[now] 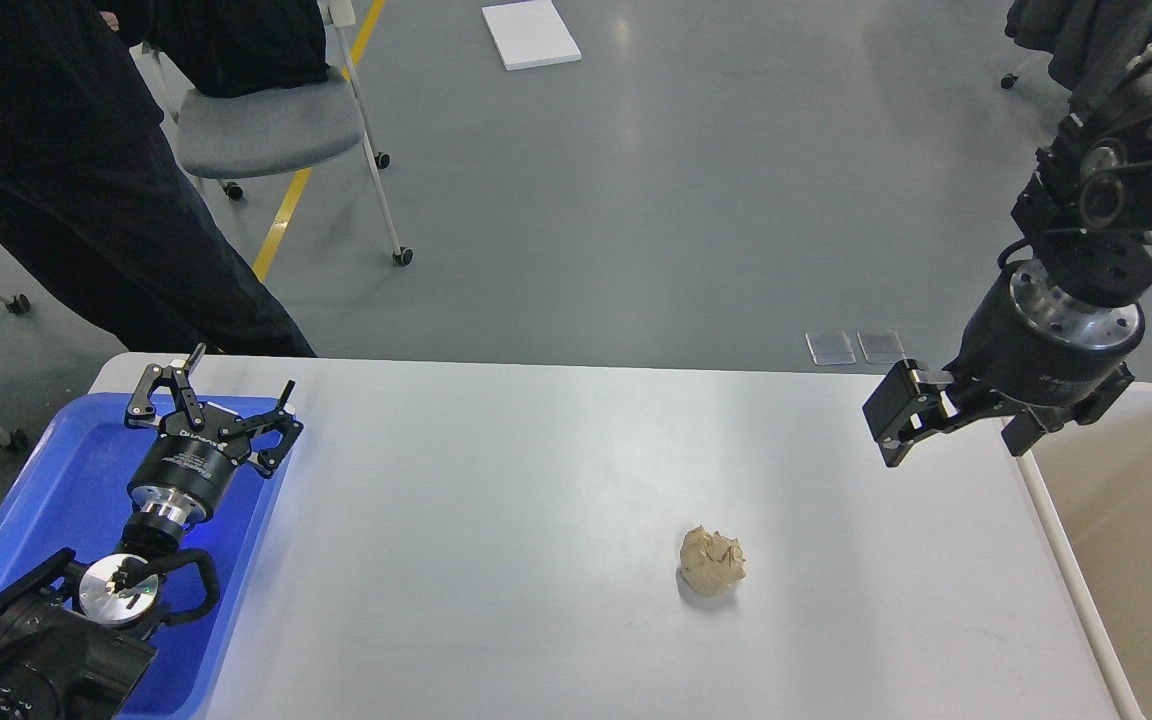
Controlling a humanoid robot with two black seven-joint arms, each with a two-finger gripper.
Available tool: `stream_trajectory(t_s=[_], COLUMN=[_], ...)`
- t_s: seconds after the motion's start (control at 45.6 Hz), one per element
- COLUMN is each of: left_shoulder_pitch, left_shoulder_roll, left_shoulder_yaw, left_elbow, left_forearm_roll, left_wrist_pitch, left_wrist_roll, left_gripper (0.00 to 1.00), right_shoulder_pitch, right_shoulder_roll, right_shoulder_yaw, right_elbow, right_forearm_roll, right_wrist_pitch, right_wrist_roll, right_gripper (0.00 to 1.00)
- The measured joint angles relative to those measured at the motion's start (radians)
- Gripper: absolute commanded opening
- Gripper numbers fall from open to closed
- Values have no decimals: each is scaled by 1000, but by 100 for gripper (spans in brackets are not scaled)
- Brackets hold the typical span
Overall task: Tidy desktop
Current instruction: 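Move the right gripper down toward the crumpled beige paper ball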
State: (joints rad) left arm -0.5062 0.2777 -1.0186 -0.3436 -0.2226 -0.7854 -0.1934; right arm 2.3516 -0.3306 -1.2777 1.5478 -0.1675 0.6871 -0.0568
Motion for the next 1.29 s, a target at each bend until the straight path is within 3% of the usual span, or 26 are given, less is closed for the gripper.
stream_trajectory(t_s=[0.679,1.293], left_shoulder_pitch=[0,0], left_shoulder_roll=[0,0], left_shoulder_yaw=[0,0], left_elbow=[0,0], left_forearm_roll=[-1,-1], left_wrist_pitch=[0,0], left_wrist_roll=[1,1], left_gripper=[100,100], right_shoulder_pitch=[-16,-334], right_shoulder_roll=[59,293], right_shoulder_yaw=[45,159], right_elbow=[-20,-331], right_forearm_roll=[31,99], right_wrist_pitch=[-10,-91], right_wrist_roll=[0,2], right_gripper=[100,100])
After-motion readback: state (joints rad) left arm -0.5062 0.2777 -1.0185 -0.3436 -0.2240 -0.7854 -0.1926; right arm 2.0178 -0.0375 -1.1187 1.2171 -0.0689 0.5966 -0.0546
